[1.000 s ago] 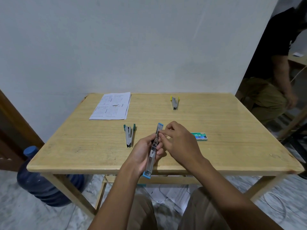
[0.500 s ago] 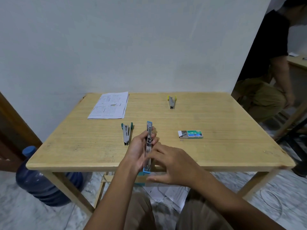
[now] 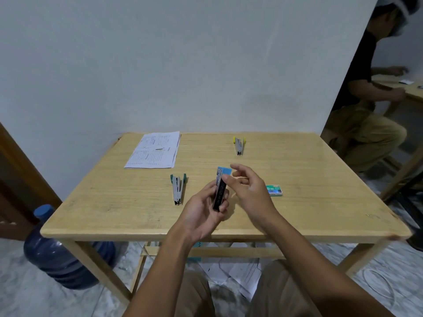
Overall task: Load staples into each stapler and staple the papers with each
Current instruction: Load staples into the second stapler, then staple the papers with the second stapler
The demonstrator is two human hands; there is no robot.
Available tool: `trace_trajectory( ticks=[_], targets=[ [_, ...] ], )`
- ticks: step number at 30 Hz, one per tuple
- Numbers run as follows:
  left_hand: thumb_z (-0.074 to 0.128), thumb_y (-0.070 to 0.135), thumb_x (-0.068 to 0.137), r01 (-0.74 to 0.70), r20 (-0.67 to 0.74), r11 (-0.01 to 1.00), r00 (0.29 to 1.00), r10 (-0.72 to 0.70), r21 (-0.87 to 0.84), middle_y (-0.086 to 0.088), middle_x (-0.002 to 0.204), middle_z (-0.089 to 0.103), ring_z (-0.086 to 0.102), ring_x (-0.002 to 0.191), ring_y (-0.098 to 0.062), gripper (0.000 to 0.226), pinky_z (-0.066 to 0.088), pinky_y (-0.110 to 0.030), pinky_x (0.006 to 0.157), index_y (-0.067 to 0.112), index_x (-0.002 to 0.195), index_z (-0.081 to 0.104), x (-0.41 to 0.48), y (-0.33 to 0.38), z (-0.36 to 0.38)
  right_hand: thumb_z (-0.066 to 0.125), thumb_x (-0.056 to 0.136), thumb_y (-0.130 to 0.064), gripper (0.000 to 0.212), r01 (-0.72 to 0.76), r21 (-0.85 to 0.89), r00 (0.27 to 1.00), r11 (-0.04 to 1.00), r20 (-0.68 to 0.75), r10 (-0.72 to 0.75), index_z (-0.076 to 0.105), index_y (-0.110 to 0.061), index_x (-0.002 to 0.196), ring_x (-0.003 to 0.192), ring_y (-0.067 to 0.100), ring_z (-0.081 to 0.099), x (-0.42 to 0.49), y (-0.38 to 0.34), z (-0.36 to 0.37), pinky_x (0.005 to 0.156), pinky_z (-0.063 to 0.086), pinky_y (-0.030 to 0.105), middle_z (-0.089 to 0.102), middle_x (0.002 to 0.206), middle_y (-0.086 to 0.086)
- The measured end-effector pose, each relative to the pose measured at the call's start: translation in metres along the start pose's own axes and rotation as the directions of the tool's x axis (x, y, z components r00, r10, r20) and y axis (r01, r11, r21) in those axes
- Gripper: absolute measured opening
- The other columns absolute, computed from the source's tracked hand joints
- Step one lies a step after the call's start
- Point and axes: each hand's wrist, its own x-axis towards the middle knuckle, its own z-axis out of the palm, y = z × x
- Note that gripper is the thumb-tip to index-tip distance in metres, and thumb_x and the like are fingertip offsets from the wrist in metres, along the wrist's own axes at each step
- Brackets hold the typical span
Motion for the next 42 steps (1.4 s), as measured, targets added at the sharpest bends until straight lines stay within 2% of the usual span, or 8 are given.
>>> trace_trajectory(
  ticks=[4, 11, 18, 21, 25, 33, 37, 42],
  targets=[
    [0.039, 0.015, 0.099, 0.014, 0.05, 1.0, 0.999, -0.014, -0.002, -0.009, 0.077, 0.053, 0.044, 0.054, -0.015, 0.032, 0.036, -0.024, 0.049, 0.012, 0.129, 0.051, -0.002, 0.001, 0.001, 0.064, 0.09, -0.047, 0.039, -0.201, 0.23, 0.969, 0.952, 0.19, 0.159, 0.07, -0.015, 0.111, 0.096, 0.014, 0.068, 0.001, -0.009, 0.003, 0.1, 0.051, 0.04, 0.074, 0.103, 0.005],
    [0.041, 0.027, 0.097, 0.027, 0.039, 0.997, 0.999, -0.024, -0.066, -0.012, 0.077, 0.055, 0.047, 0.058, -0.019, 0.032, 0.036, -0.026, 0.052, 0.006, 0.112, 0.061, -0.009, 0.003, 0.006, 0.066, 0.085, -0.053, 0.037, -0.178, 0.287, 0.984, 0.941, 0.083, 0.161, 0.076, -0.017, 0.088, 0.097, 0.019, 0.064, 0.003, -0.015, 0.013, 0.11, 0.038, 0.051, 0.072, 0.079, -0.003],
    [0.036, 0.036, 0.102, -0.051, -0.146, 0.984, 0.986, 0.076, 0.169, -0.014, 0.078, 0.067, 0.062, 0.066, -0.023, 0.043, 0.039, -0.03, 0.058, 0.004, 0.103, 0.064, -0.014, 0.004, 0.012, 0.065, 0.089, -0.046, 0.031, -0.142, 0.265, 0.99, 0.954, 0.041, 0.136, 0.073, -0.017, 0.091, 0.088, 0.022, 0.064, 0.002, -0.024, 0.014, 0.071, 0.051, 0.03, 0.069, 0.087, 0.005],
    [0.044, 0.038, 0.101, -0.124, -0.343, 0.794, 0.854, 0.391, 0.596, -0.005, 0.078, 0.07, 0.062, 0.065, -0.015, 0.037, 0.041, -0.027, 0.058, 0.014, 0.092, 0.071, -0.02, 0.018, 0.007, 0.063, 0.09, -0.046, 0.03, -0.115, 0.256, 0.993, 0.96, 0.013, 0.115, 0.074, -0.019, 0.095, 0.091, 0.017, 0.069, 0.006, -0.026, 0.015, 0.092, 0.05, 0.037, 0.073, 0.089, -0.001],
    [0.051, 0.033, 0.099, -0.233, -0.408, 0.614, 0.566, 0.717, 0.754, 0.0, 0.073, 0.061, 0.054, 0.065, -0.01, 0.03, 0.042, -0.016, 0.056, 0.01, 0.089, 0.069, -0.018, 0.073, -0.013, 0.063, 0.091, -0.045, 0.032, -0.127, 0.27, 0.992, 0.954, 0.037, 0.121, 0.07, -0.015, 0.102, 0.068, 0.014, 0.069, 0.018, -0.03, 0.016, 0.074, 0.056, 0.031, 0.073, 0.094, 0.002],
    [0.056, 0.057, 0.086, 0.622, -0.58, 0.225, 0.454, 0.677, 0.75, -0.019, 0.139, 0.04, 0.033, 0.13, -0.036, 0.068, 0.03, -0.046, 0.103, 0.007, 0.13, 0.042, 0.061, 0.149, -0.123, 0.067, 0.088, -0.044, 0.031, -0.15, 0.146, 0.982, 0.978, 0.137, 0.13, 0.07, -0.015, 0.099, 0.062, 0.015, 0.067, 0.043, -0.043, 0.022, 0.057, 0.054, 0.027, 0.072, 0.098, 0.005],
    [0.064, 0.058, 0.076, 0.727, -0.62, 0.144, 0.445, 0.646, 0.671, -0.014, 0.134, 0.038, 0.032, 0.128, -0.032, 0.072, 0.029, -0.042, 0.101, 0.009, 0.125, 0.043, 0.084, 0.161, -0.131, 0.067, 0.087, -0.044, 0.032, -0.142, 0.138, 0.985, 0.98, 0.118, 0.126, 0.071, -0.014, 0.097, 0.063, 0.016, 0.066, 0.056, -0.043, 0.02, 0.061, 0.053, 0.031, 0.073, 0.095, 0.003],
    [0.078, 0.05, 0.071, 0.721, -0.737, 0.283, 0.449, 0.505, 0.633, -0.01, 0.129, 0.043, 0.037, 0.127, -0.029, 0.076, 0.035, -0.039, 0.103, 0.009, 0.125, 0.042, 0.096, 0.185, -0.135, 0.065, 0.089, -0.044, 0.032, -0.138, 0.159, 0.988, 0.978, 0.087, 0.126, 0.071, -0.014, 0.099, 0.063, 0.015, 0.063, 0.059, -0.037, 0.012, 0.059, 0.05, 0.029, 0.072, 0.09, -0.001]
  ],
)
